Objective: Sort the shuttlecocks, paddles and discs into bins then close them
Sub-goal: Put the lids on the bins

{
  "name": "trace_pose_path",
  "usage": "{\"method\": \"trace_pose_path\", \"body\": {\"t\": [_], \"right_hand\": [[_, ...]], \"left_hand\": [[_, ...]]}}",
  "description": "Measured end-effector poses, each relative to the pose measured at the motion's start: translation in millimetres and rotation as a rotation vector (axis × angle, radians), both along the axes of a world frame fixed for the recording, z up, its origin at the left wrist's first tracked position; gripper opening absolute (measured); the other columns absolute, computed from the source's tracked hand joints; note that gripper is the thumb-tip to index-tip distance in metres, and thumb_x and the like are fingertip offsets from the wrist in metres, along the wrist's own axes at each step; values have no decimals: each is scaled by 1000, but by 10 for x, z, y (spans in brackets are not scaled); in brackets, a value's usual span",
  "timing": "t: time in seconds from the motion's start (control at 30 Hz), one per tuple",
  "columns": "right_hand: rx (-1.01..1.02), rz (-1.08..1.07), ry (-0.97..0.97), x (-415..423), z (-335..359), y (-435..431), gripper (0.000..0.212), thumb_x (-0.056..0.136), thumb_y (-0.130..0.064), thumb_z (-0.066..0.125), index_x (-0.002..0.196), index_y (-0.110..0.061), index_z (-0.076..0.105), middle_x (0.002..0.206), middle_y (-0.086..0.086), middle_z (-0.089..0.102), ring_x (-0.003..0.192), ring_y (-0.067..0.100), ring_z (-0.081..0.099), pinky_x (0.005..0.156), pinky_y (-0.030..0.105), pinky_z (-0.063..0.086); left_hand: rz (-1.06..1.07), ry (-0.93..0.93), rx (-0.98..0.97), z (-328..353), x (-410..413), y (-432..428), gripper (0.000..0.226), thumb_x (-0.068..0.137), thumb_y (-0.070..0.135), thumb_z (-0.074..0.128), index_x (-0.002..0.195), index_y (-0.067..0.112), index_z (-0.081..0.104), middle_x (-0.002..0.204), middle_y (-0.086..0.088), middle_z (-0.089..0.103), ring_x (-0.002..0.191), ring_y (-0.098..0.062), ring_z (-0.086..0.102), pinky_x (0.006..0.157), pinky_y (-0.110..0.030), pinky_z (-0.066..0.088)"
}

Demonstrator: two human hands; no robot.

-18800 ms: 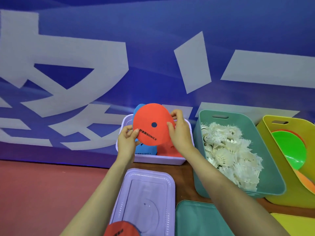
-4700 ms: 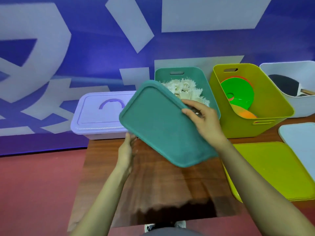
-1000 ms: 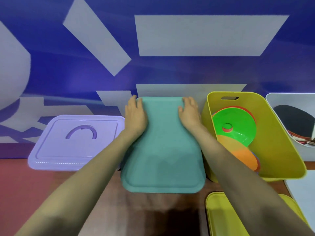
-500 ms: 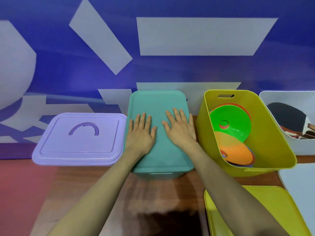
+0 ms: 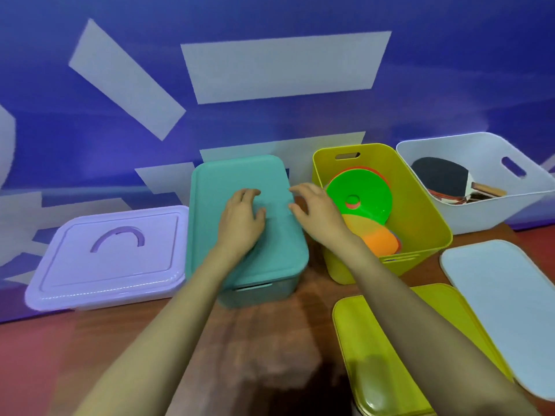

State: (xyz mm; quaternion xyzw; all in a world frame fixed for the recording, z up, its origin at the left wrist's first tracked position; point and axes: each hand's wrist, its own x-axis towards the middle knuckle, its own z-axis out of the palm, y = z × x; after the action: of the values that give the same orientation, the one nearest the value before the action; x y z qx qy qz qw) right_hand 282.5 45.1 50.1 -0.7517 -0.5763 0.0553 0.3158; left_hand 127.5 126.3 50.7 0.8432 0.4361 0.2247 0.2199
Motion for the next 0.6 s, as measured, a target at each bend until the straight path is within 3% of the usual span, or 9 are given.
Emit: {"method": "trace_pose_path", "body": {"t": [0.17, 0.27, 0.5, 0.6], "right_hand": [[133, -76, -41, 565, 106, -817, 32, 88, -17, 60, 119, -10, 59, 119, 8, 59, 113, 25, 51, 96, 31, 36], [141, -70, -39, 971, 105, -1351, 29, 90, -18, 59, 119, -10, 59, 118, 7, 59, 112, 23, 51, 95, 31, 38], [96, 111, 2, 1629, -254, -2428, 32, 92, -29, 50, 117, -13, 61, 114, 3, 61, 108, 18, 52, 94, 31, 42], [126, 161, 23, 1650, -463, -2737, 34, 91, -32, 48, 114, -11, 62, 110, 3, 63, 105, 14, 51, 92, 26, 40]], "left_hand": [[-85, -261, 64, 201, 576, -758, 30, 87, 18, 54, 116, 11, 58, 120, -7, 57, 115, -23, 50, 96, -25, 34], [-115, -321, 80, 148, 920, -1279, 25, 87, 15, 54, 111, 11, 60, 112, -5, 58, 107, -19, 53, 92, -28, 40], [-7, -252, -41, -507, 1243, -2363, 24, 86, 8, 61, 110, 15, 61, 103, 2, 53, 85, -20, 56, 80, -33, 46], [50, -120, -150, -779, 1200, -2537, 29, 86, 11, 62, 115, 15, 59, 113, -2, 51, 101, -21, 54, 86, -35, 46]]}}
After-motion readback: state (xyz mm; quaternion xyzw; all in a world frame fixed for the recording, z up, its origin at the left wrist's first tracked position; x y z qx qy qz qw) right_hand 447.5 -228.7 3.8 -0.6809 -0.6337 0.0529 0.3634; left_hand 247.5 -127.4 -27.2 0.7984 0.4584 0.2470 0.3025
